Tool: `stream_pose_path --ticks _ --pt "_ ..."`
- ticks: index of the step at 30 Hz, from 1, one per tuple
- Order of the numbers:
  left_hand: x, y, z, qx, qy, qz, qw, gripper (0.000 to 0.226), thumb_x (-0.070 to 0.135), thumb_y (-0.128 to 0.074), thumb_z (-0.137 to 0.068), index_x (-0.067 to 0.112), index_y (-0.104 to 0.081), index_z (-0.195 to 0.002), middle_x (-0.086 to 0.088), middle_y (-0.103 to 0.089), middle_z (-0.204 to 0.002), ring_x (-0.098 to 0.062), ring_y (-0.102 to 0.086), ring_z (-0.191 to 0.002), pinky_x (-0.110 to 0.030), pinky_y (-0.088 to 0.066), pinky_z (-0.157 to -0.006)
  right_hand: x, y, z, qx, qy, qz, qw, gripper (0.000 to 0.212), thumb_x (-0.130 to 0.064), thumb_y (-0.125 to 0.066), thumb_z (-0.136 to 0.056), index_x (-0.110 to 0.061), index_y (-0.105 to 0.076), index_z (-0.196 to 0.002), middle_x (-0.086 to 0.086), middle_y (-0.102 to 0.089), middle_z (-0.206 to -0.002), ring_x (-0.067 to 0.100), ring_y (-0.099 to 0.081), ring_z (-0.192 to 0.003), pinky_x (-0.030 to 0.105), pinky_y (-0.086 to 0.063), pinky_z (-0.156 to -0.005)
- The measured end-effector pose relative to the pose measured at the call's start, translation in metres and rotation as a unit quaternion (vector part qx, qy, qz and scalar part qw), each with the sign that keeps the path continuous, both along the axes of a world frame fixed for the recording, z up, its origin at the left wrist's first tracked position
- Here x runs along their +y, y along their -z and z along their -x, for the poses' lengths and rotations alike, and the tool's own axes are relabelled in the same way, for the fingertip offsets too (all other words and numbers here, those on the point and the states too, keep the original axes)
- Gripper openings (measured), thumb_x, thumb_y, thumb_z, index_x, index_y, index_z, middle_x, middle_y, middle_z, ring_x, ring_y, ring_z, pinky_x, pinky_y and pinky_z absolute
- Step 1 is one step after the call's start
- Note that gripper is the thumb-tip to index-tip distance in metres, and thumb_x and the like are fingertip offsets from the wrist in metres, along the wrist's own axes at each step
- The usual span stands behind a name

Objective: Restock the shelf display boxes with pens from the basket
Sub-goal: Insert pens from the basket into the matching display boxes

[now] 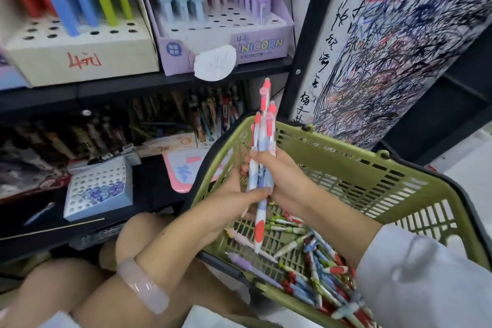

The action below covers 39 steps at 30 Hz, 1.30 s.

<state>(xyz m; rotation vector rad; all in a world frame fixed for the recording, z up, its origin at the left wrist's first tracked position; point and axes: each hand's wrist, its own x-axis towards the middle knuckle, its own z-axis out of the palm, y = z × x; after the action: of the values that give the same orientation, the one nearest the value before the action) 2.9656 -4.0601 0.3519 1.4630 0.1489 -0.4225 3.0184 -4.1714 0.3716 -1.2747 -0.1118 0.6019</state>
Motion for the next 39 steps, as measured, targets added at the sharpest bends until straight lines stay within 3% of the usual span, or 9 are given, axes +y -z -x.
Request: stream_pose_path --ticks 4,10,16,23,28,30,34,37,39 --pt "0.004 -0.009 0.0 -0.044 -0.028 0.004 0.999 0.04 0.006 -0.056 -0.087 0.034 -0.05 -0.115 0.008 -0.068 -0.077 -0.008 -0.058 -0.054 -0.023 -0.048 -0.056 0.014 -0.011 0.003 -0.127 -0.013 0.098 0.987 0.015 -0.017 -0.047 -0.097 -0.014 -0.049 -0.112 -0.005 -0.061 -0.079 0.002 -0.061 -0.067 0.018 -0.05 -0.061" --pt "0.015 -0.027 0.004 -0.147 -0.015 -0.055 0.988 0.054 0.0 -0.048 -0.087 0.047 -0.048 -0.113 0.011 -0.062 -0.07 -0.001 -0.044 -0.048 -0.019 -0.039 -0.047 0.017 -0.024 0.005 -0.181 -0.019 0.094 0.979 0.015 -0.024 -0.049 -0.096 -0.024 -0.053 -0.111 -0.005 -0.064 -0.094 0.006 -0.063 -0.089 0.029 -0.054 -0.079" --pt "0.01 -0.035 0.01 -0.163 0.02 -0.098 0.982 0.053 0.008 -0.051 -0.089 0.04 -0.037 -0.129 0.011 -0.059 -0.102 -0.001 -0.049 -0.055 -0.018 -0.045 -0.055 0.005 -0.022 0.007 -0.166 -0.028 0.068 0.983 0.012 -0.021 -0.046 -0.097 -0.025 -0.053 -0.107 -0.008 -0.066 -0.085 0.009 -0.063 -0.086 0.023 -0.053 -0.075" --pt "0.007 -0.031 0.018 -0.118 0.058 -0.073 0.989 0.037 0.009 -0.046 -0.094 0.046 -0.045 -0.097 0.01 -0.055 -0.078 0.003 -0.049 -0.05 -0.015 -0.045 -0.054 0.002 -0.014 0.013 -0.164 -0.037 0.093 0.981 0.012 -0.023 -0.043 -0.099 -0.022 -0.053 -0.106 -0.018 -0.063 -0.07 0.0 -0.062 -0.07 0.013 -0.048 -0.063" --pt "0.022 -0.023 0.019 -0.12 -0.004 -0.116 0.986 0.016 0.017 -0.049 -0.094 0.032 -0.055 -0.095 0.006 -0.048 -0.059 -0.003 -0.047 -0.047 -0.021 -0.045 -0.053 0.015 -0.016 0.014 -0.174 -0.042 0.11 0.978 0.016 -0.029 -0.043 -0.099 -0.027 -0.056 -0.108 -0.001 -0.066 -0.099 0.01 -0.063 -0.094 0.026 -0.052 -0.083" --pt "0.026 -0.02 0.019 -0.115 -0.043 -0.089 0.988 0.01 0.018 -0.05 -0.095 0.025 -0.057 -0.096 0.006 -0.049 -0.055 -0.005 -0.048 -0.048 -0.021 -0.045 -0.052 0.02 -0.016 0.015 -0.171 -0.052 0.098 0.979 0.018 -0.026 -0.042 -0.099 -0.025 -0.056 -0.11 -0.001 -0.067 -0.098 0.012 -0.065 -0.089 0.029 -0.054 -0.076" --pt "0.034 -0.02 0.019 -0.107 -0.1 -0.009 0.989 0.009 0.018 -0.052 -0.094 0.022 -0.059 -0.091 0.011 -0.049 -0.052 -0.006 -0.048 -0.047 -0.019 -0.043 -0.048 0.027 -0.017 0.018 -0.174 -0.039 0.114 0.977 0.02 -0.029 -0.039 -0.1 -0.033 -0.057 -0.106 -0.012 -0.066 -0.101 -0.006 -0.062 -0.091 0.014 -0.05 -0.078" --pt "0.039 -0.026 0.016 -0.117 -0.11 0.008 0.987 0.015 0.019 -0.052 -0.094 0.02 -0.06 -0.107 0.012 -0.058 -0.061 -0.006 -0.056 -0.055 -0.019 -0.046 -0.054 0.032 -0.02 0.017 -0.166 -0.036 0.133 0.976 0.029 -0.039 -0.033 -0.1 -0.032 -0.059 -0.109 -0.006 -0.065 -0.111 0.003 -0.061 -0.103 0.022 -0.048 -0.088" --pt "0.041 -0.03 0.015 -0.128 -0.12 0.017 0.984 0.019 0.018 -0.05 -0.095 0.02 -0.062 -0.11 0.01 -0.071 -0.084 -0.007 -0.066 -0.079 -0.02 -0.052 -0.068 0.038 -0.024 0.018 -0.167 -0.034 0.13 0.977 0.032 -0.04 -0.029 -0.1 -0.033 -0.059 -0.107 -0.009 -0.066 -0.109 0.004 -0.062 -0.102 0.019 -0.051 -0.084"
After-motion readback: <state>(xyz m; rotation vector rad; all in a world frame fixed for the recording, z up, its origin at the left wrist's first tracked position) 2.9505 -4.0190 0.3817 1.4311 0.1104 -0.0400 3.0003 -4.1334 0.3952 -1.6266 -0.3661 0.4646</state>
